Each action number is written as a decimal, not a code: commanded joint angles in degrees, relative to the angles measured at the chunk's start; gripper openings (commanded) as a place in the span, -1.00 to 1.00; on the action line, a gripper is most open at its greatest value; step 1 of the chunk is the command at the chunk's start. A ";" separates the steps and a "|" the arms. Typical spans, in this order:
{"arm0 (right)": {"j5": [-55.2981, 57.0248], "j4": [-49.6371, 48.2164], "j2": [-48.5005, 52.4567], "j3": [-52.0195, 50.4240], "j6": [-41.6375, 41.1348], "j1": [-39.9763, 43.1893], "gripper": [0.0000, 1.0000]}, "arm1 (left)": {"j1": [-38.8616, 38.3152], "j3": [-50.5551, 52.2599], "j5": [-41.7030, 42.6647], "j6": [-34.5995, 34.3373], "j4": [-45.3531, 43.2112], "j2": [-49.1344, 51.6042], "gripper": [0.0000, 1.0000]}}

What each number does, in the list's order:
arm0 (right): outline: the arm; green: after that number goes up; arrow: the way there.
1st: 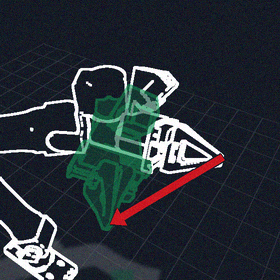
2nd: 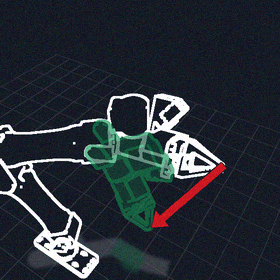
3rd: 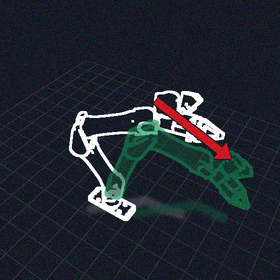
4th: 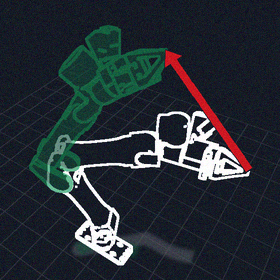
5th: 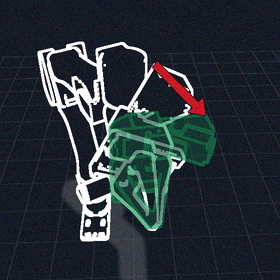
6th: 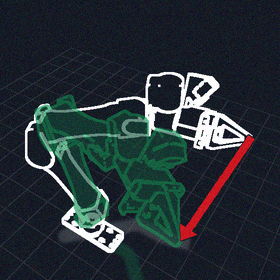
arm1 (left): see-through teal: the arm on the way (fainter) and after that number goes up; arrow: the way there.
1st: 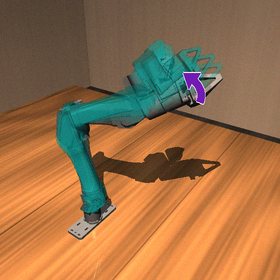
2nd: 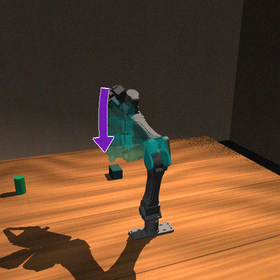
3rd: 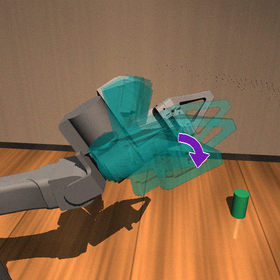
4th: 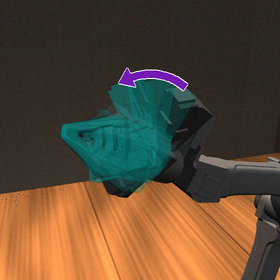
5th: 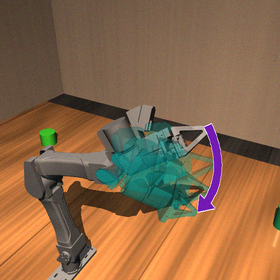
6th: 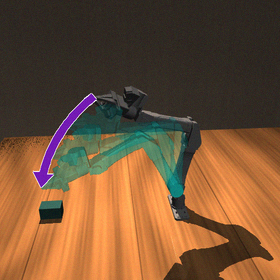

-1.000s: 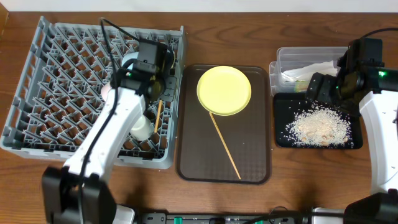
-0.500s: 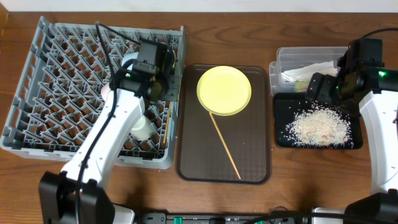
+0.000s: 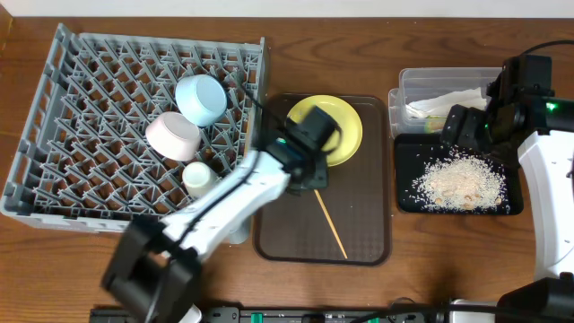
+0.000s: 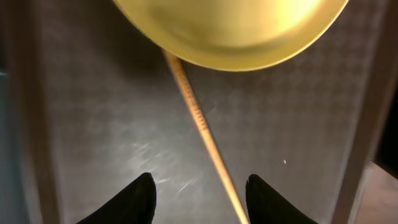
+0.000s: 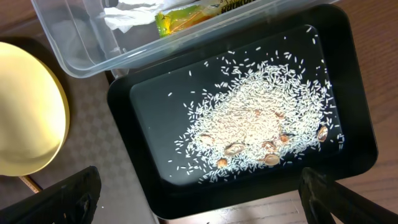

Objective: Sort waste into correct bins and load items into the dishwasher
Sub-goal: 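Reach the left gripper back and grasp the second chopstick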

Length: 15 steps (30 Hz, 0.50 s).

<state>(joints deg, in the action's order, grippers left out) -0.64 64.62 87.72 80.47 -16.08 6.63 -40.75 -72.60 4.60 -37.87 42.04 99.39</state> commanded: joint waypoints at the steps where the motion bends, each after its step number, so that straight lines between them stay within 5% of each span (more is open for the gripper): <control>1: -0.28 0.13 -0.13 1.11 0.28 0.24 0.99 | -3.65 0.61 -3.82 -5.81 -1.60 5.86 0.00; 11: -0.28 0.37 -0.13 1.11 0.28 0.26 0.98 | -6.86 0.61 -3.80 -5.99 -3.50 14.51 -0.03; 15: -0.26 0.37 -0.13 1.11 0.28 0.26 0.99 | -6.84 0.61 -3.80 -5.99 -2.23 15.61 -0.57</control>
<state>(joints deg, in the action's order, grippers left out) -0.67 64.93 87.72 80.47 -16.08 6.61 -47.53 -72.55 1.45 -43.86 39.03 112.75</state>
